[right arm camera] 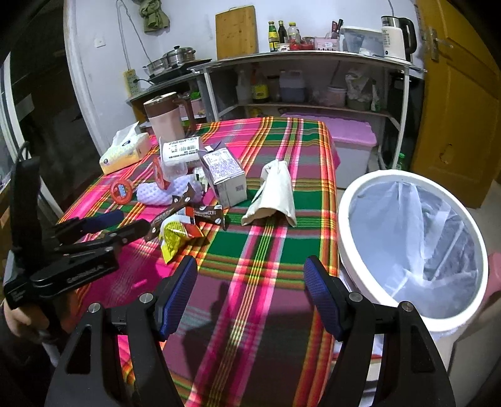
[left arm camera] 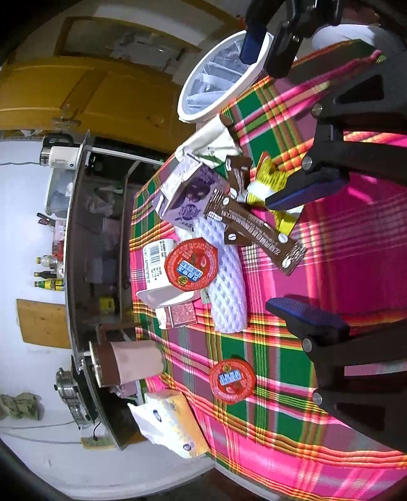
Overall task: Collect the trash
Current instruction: 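Grasp the brown snack wrapper with the left tool while the right tool grasps the white paper, then carry both items over the bin and open both tools to drop them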
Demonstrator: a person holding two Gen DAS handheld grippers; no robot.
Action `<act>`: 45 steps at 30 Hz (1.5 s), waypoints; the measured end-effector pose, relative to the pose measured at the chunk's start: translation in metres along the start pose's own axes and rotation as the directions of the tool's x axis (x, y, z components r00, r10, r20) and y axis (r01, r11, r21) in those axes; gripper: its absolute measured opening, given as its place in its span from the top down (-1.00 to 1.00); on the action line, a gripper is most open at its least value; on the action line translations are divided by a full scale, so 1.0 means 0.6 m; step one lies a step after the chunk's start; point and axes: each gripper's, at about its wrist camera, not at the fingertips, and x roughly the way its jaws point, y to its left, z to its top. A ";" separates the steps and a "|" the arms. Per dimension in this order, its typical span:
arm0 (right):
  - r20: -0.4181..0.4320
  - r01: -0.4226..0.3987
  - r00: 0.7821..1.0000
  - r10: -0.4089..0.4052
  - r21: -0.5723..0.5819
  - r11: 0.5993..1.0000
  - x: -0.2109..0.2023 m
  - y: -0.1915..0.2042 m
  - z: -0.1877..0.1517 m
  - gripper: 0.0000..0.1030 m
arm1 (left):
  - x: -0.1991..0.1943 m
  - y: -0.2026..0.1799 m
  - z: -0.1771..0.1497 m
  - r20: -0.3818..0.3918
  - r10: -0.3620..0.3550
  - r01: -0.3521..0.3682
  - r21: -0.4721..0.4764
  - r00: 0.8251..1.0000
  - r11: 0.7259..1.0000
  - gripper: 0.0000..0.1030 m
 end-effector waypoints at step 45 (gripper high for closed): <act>-0.011 0.042 0.999 -0.041 0.088 0.995 0.035 -0.053 0.066 0.56 | -0.032 -0.028 0.012 -0.005 -0.107 0.107 -0.030 0.994 0.994 0.62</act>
